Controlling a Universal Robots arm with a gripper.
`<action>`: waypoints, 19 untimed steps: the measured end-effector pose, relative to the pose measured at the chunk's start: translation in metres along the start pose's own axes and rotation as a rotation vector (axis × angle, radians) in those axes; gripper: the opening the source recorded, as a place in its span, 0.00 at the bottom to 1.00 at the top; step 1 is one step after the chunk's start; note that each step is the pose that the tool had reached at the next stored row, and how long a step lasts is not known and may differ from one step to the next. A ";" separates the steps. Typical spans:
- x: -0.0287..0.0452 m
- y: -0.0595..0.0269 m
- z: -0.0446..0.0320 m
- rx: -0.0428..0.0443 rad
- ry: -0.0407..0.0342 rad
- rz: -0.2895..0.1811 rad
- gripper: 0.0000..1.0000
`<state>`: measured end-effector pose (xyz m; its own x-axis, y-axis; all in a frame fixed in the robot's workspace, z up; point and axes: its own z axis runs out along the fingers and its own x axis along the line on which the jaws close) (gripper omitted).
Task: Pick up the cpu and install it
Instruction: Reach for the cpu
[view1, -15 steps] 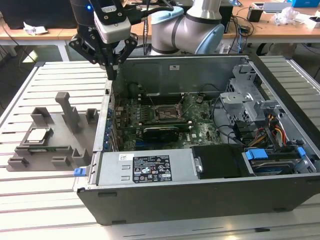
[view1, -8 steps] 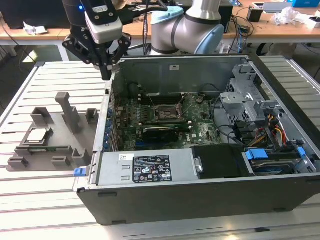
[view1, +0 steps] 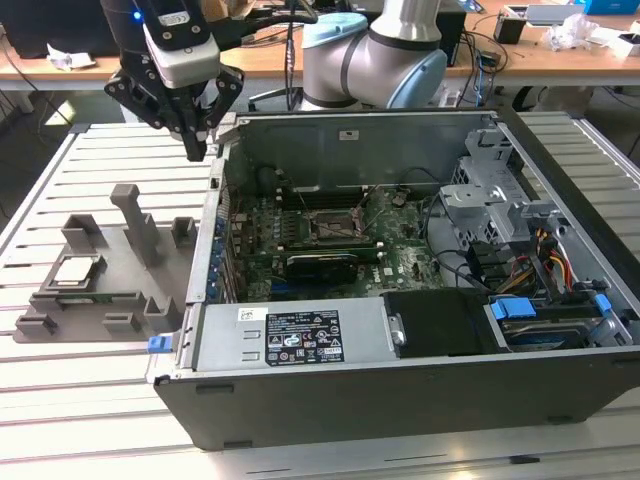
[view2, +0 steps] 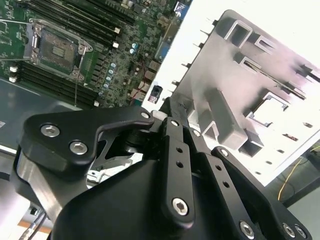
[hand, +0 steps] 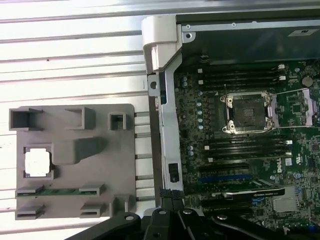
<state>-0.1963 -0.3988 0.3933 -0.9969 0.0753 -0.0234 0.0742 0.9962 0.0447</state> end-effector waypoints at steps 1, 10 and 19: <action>0.0014 -0.0001 0.0000 0.0000 0.0000 0.000 0.11; 0.0150 -0.0011 -0.0004 0.0000 0.0000 0.000 0.11; 0.0287 -0.0022 -0.0008 0.0000 0.0000 0.000 0.11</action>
<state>-0.2251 -0.3989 0.3933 -0.9969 0.0752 -0.0234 0.0741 0.9962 0.0447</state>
